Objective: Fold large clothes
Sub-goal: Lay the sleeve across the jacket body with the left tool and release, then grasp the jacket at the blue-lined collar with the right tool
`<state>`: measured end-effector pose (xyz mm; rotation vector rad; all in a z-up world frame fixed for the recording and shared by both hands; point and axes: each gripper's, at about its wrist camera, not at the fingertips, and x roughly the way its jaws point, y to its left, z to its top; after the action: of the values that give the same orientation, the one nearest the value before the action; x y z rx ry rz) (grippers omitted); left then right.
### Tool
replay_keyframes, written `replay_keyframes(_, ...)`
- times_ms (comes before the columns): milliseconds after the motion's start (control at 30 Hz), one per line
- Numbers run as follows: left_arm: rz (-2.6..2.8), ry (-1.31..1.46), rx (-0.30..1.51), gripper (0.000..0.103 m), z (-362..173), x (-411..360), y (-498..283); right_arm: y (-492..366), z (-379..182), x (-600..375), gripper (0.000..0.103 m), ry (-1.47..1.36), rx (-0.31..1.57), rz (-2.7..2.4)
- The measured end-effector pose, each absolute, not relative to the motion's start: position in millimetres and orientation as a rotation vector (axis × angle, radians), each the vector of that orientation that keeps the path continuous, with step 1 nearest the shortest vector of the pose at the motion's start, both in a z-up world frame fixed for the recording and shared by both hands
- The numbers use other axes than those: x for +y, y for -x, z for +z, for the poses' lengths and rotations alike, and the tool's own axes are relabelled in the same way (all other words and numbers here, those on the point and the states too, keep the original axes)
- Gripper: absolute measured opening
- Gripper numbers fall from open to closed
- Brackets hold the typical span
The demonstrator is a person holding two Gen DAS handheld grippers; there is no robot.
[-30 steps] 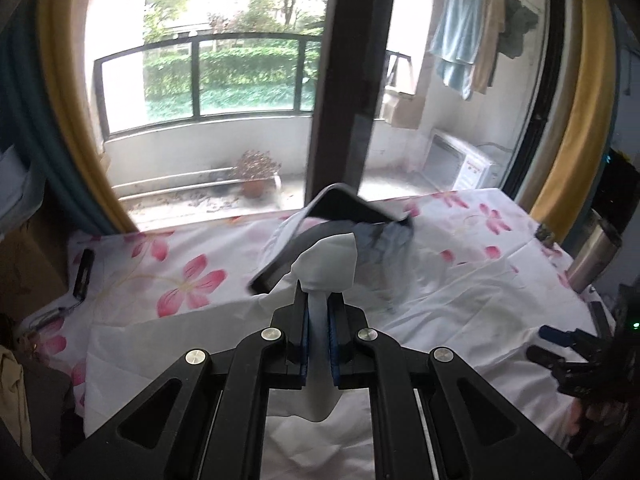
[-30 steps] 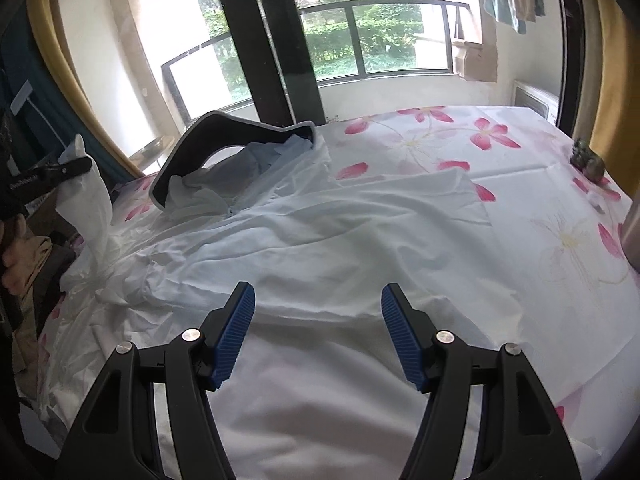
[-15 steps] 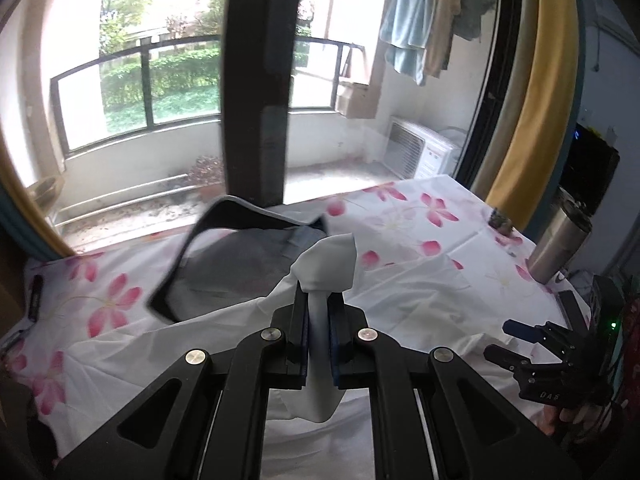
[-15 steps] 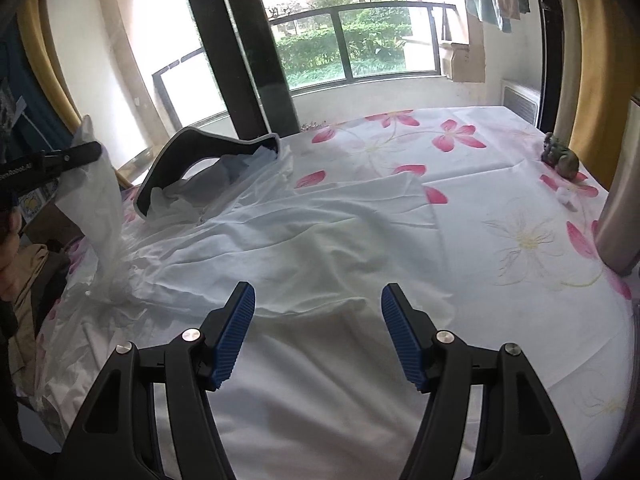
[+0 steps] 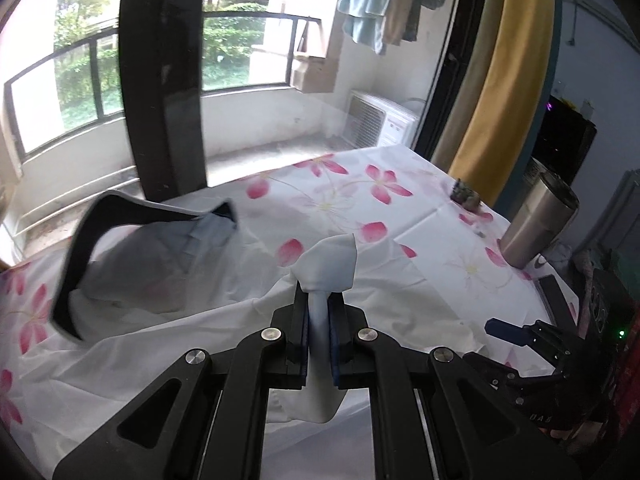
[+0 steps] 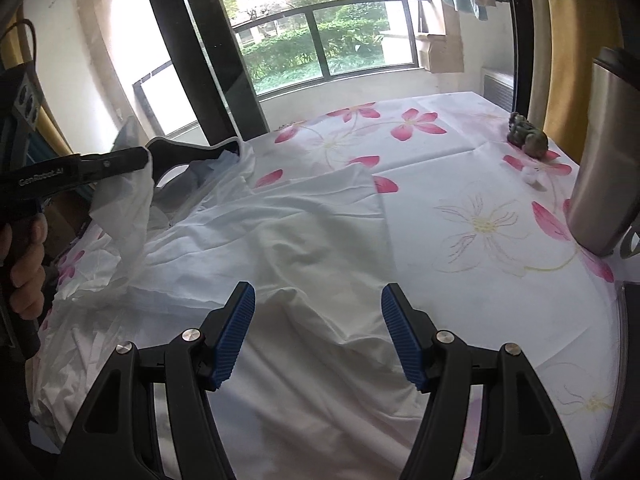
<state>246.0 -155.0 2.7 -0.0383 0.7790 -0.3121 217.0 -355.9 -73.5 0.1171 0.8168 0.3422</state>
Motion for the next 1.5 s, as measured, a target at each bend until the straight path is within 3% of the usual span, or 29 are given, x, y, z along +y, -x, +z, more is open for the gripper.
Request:
replay_keyframes(300,-0.399,0.097,0.858,0.009,-22.3,-185.4,-264.7,-215.7,-73.5,-370.1,0.066,-0.124,0.825,0.3)
replay_keyframes(333,-0.405,0.112,0.877,0.015,-26.7,-187.8,-266.9,-215.3,-73.8,-371.0,0.066,-0.125,0.827,0.294)
replay_keyframes(433,-0.442,0.162,0.896,0.063,-32.2,-188.5,-264.2,-213.1,-74.4,-372.9,0.066,-0.121,0.835,0.281)
replay_keyframes(600,-0.446,0.178,0.875,0.064,-22.2,-165.0,-244.4,-215.2,-81.1,-368.0,0.066,-0.125,0.857,0.275)
replay_keyframes(767,-0.32,0.195,0.854,0.064,-22.1,-92.2,-212.3,-221.9,-85.1,-347.0,0.066,-0.087,0.874,0.314)
replay_keyframes(967,-0.113,0.205,0.897,0.064,-51.3,3.0,-175.2,-245.4,-80.0,-318.7,0.066,0.03,0.87,0.337)
replay_keyframes(1233,-0.074,0.276,0.947,0.064,-89.2,44.8,-148.9,-279.4,-96.5,-283.5,0.064,0.017,0.933,0.336)
replay_keyframes(1267,-0.072,0.282,0.95,0.064,-93.2,47.4,-146.4,-279.8,-98.9,-280.1,0.051,0.02,0.933,0.334)
replay_keyframes(1300,-0.067,0.287,0.955,0.064,-97.4,49.8,-145.2,-280.5,-102.5,-276.0,0.03,0.037,0.944,0.325)
replay_keyframes(1400,-0.076,0.279,0.945,0.064,-103.2,53.1,-140.8,-280.7,-105.7,-275.3,0.016,0.07,0.939,0.294)
replay_keyframes(1500,-0.087,0.258,0.957,0.064,-101.9,53.3,-142.1,-284.3,-103.4,-280.9,0.015,0.089,0.938,0.261)
